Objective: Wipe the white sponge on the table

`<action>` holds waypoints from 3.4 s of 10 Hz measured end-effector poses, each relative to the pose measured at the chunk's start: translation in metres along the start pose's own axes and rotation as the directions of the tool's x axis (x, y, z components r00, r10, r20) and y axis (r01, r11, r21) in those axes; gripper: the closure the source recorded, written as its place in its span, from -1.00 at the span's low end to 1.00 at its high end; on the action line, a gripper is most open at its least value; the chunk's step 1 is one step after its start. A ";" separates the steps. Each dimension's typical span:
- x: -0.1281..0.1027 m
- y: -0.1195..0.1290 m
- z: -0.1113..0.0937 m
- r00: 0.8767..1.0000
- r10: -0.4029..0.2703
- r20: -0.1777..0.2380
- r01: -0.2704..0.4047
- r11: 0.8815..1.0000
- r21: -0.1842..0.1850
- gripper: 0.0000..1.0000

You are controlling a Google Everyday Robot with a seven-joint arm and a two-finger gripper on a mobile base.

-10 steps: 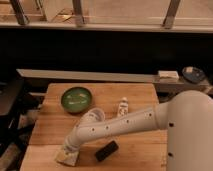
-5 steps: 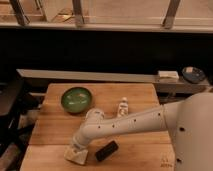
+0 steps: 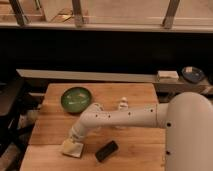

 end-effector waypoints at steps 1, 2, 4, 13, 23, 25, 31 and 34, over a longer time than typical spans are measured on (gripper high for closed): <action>-0.015 0.001 0.006 0.999 -0.035 0.015 0.035 0.999 -0.015 1.00; -0.031 0.008 0.012 0.998 -0.064 0.029 0.065 0.997 -0.034 1.00; -0.060 0.035 0.025 0.991 -0.125 0.047 0.128 0.988 -0.082 1.00; 0.001 0.075 0.009 0.998 0.062 -0.021 -0.064 0.994 -0.088 1.00; -0.041 0.000 0.009 0.999 -0.031 -0.030 0.028 0.997 -0.075 1.00; -0.067 0.016 0.029 0.995 -0.097 -0.016 0.094 0.988 -0.123 1.00; -0.080 0.087 0.047 0.998 -0.057 0.029 0.062 0.978 -0.199 1.00; -0.020 0.086 0.023 0.994 0.095 -0.044 -0.101 0.986 -0.134 1.00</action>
